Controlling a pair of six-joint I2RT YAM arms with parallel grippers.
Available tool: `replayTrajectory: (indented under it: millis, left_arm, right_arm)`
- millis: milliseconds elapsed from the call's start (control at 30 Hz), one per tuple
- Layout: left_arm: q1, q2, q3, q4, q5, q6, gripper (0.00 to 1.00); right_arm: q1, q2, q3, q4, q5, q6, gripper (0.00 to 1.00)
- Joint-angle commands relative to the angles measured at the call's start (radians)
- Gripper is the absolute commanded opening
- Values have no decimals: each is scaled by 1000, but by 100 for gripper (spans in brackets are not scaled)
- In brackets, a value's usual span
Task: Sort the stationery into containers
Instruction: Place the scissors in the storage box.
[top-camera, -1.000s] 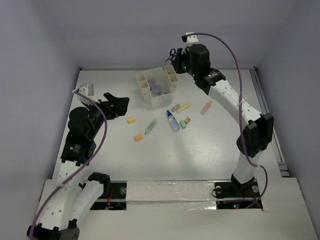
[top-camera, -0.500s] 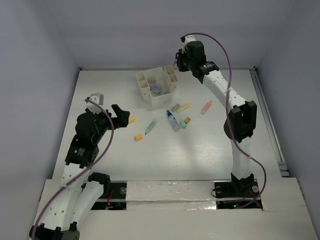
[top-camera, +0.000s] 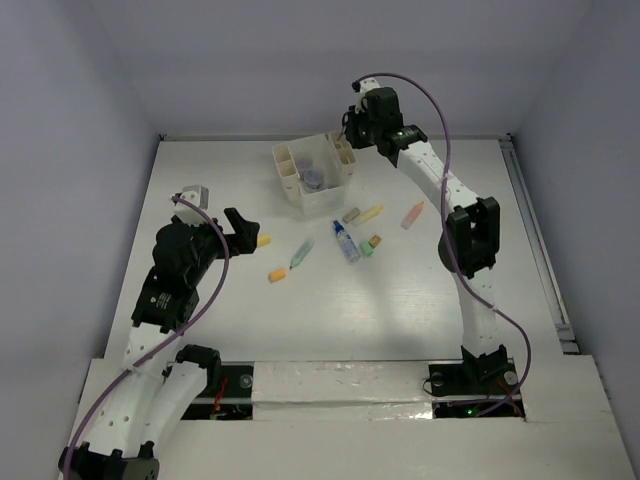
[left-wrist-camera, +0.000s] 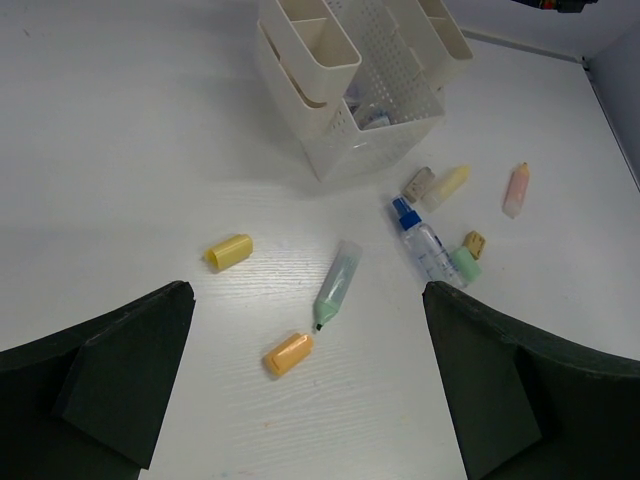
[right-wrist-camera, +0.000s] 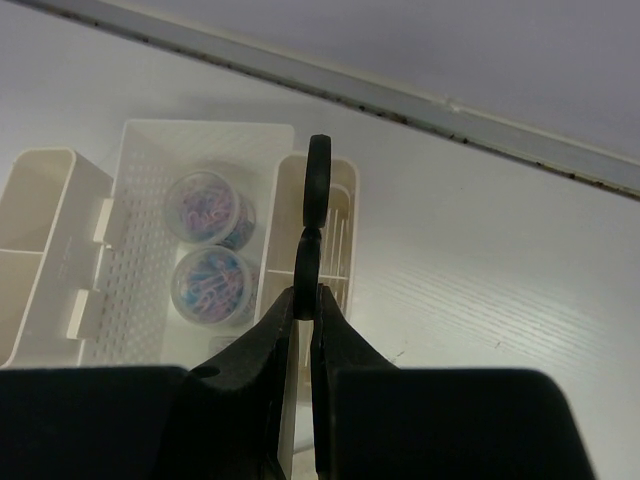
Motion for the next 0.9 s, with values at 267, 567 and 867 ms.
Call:
replayTrajectory:
  millis: [267, 567, 867]
  left_arm:
    - [4, 3, 12, 30, -20, 13, 99]
    - [4, -2, 10, 30, -20, 11, 99]
    - [4, -5, 9, 33, -18, 10, 99]
  right_arm:
    - [4, 13, 51, 21, -44, 14, 8]
    - [4, -1, 66, 26, -27, 17, 60]
    - [4, -177, -75, 69, -30, 28, 61]
